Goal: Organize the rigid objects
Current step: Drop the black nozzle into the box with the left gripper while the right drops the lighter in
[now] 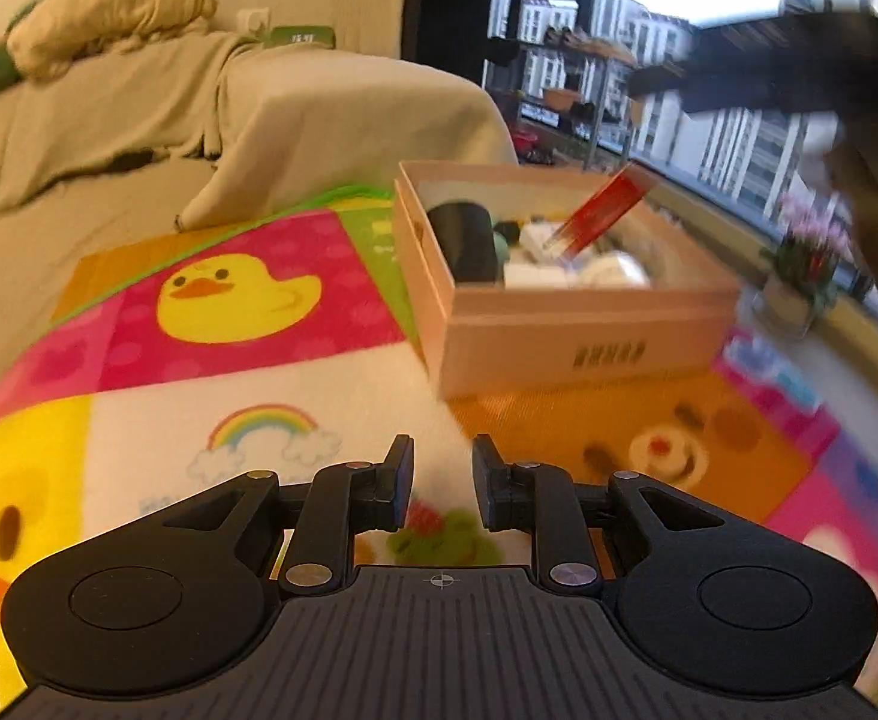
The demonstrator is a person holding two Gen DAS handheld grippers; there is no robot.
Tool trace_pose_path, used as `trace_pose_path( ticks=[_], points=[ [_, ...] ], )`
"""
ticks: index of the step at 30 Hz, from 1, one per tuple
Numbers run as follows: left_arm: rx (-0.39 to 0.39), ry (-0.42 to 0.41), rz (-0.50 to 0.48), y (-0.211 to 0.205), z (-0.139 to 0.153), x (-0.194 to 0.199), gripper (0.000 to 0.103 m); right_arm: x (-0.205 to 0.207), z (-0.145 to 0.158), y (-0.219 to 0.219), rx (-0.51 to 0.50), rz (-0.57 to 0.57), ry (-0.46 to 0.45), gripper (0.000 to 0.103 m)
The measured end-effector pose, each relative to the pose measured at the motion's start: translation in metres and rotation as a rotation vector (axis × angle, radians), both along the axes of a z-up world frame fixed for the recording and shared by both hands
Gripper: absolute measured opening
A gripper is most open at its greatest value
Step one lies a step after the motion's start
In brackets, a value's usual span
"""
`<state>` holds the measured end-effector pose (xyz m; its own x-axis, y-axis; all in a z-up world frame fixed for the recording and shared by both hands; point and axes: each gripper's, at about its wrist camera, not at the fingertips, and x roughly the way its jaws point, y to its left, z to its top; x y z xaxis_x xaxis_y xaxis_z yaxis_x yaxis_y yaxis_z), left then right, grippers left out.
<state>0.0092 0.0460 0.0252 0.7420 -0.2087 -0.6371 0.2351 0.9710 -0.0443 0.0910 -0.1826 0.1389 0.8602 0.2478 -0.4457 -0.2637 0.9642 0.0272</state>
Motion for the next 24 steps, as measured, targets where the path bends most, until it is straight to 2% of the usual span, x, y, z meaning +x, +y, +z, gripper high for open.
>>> trace_pose_path(
  ticks=[4,7,9,11,13,15,17,21,23,24],
  points=[
    [0.131,0.006,-0.006,-0.007,-0.016,-0.012,0.026,-0.005,-0.009,0.014,0.001,0.019,0.061,0.058],
    [0.181,-0.024,-0.01,-0.012,-0.024,-0.02,0.025,-0.017,-0.018,0.017,-0.019,0.014,0.072,0.066],
    [0.219,-0.041,-0.014,-0.019,-0.025,-0.025,0.021,-0.029,-0.025,0.017,-0.036,0.003,0.069,0.07],
    [0.257,-0.058,-0.017,-0.029,-0.027,-0.03,0.009,-0.04,-0.036,0.011,-0.036,-0.017,0.07,0.074],
    [0.29,-0.07,-0.008,-0.039,-0.03,-0.031,0.007,-0.052,-0.048,0.002,-0.025,-0.04,0.076,0.08],
    [0.303,-0.061,0.016,-0.045,-0.03,-0.03,0.006,-0.061,-0.065,-0.009,-0.019,-0.065,0.112,0.08],
    [0.241,-0.028,0.05,-0.043,-0.028,-0.025,0.005,-0.067,-0.079,-0.018,-0.012,-0.072,0.166,0.08],
    [0.016,0.057,0.078,-0.02,-0.022,-0.011,0.006,-0.073,-0.097,-0.035,0.028,-0.098,0.243,0.081],
    [-0.108,0.095,0.064,-0.008,-0.023,-0.005,0.013,-0.072,-0.107,-0.04,0.058,-0.106,0.287,0.083],
    [-0.146,0.107,0.062,-0.004,-0.024,-0.003,0.015,-0.07,-0.112,-0.041,0.07,-0.106,0.31,0.083]
  ],
)
